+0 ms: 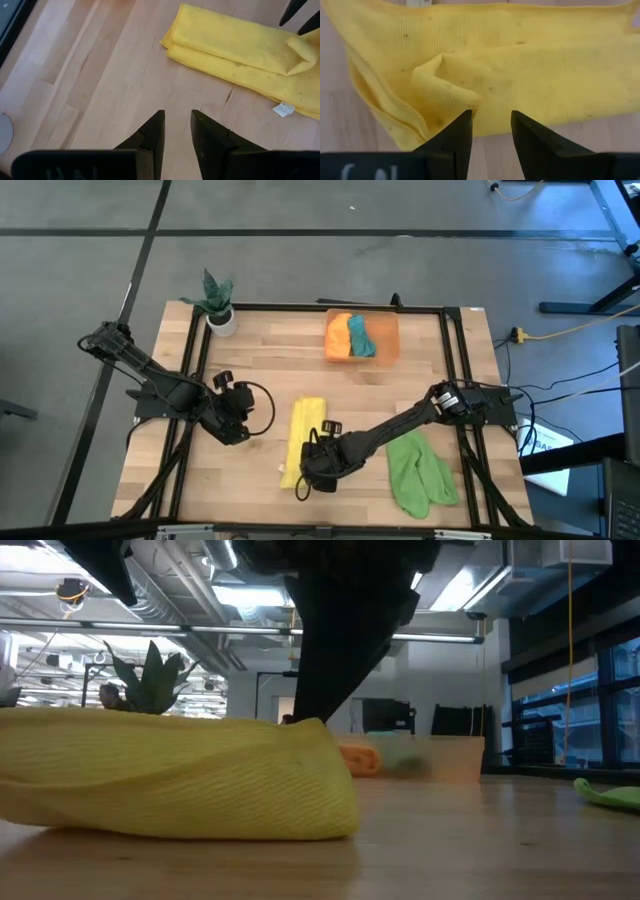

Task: Roll microfiber towels into tight, uniform cylinder then place into a basket
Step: Roll the yellow microfiber towel

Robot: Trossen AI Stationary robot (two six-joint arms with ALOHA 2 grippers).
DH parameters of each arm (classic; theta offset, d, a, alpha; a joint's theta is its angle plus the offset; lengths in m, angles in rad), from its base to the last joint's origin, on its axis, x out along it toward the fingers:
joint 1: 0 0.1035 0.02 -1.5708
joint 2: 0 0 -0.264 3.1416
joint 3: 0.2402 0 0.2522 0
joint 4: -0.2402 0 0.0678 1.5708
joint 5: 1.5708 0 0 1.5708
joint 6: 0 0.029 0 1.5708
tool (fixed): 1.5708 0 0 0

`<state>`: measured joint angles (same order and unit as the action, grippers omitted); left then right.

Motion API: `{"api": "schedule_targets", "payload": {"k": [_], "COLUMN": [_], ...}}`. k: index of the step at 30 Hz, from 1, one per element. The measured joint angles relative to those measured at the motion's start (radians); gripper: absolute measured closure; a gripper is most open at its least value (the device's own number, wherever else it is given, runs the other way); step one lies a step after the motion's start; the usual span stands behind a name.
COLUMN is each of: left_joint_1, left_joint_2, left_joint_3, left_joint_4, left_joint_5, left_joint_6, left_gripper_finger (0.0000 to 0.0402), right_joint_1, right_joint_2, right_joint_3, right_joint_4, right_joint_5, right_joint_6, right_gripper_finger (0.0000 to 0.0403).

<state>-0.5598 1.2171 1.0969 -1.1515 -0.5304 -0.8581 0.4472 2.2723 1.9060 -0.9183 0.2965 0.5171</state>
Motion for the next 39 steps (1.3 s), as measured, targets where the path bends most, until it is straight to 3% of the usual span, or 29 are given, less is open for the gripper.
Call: {"api": "schedule_targets", "payload": {"k": [11,17,22,32,39], "left_joint_1": [-0.010,-0.062,-0.148,-0.282,-0.285], "left_joint_2": [0.000,0.000,0.000,0.020,0.166], "left_joint_3": [-0.008,-0.076,-0.159,-0.397,-0.432], "left_joint_4": [0.004,0.059,0.260,0.930,1.069], "left_joint_5": [-0.001,-0.001,-0.001,0.043,0.051], "left_joint_6": [0.000,-0.004,0.074,0.407,0.504], "left_gripper_finger": [0.0317,0.0317,0.0317,0.0317,0.0317], "right_joint_1": [0.088,0.142,0.170,0.172,0.172], "right_joint_2": [0.000,0.000,0.001,0.001,0.001], "right_joint_3": [0.123,0.116,0.078,-0.034,-0.047], "right_joint_4": [-0.068,-0.059,0.011,0.156,0.265], "right_joint_5": [0.097,0.096,0.095,0.052,0.052], "right_joint_6": [-0.035,-0.104,-0.189,-0.272,-0.318], "right_gripper_finger": [0.0265,0.0265,0.0265,0.0265,0.0265]}}
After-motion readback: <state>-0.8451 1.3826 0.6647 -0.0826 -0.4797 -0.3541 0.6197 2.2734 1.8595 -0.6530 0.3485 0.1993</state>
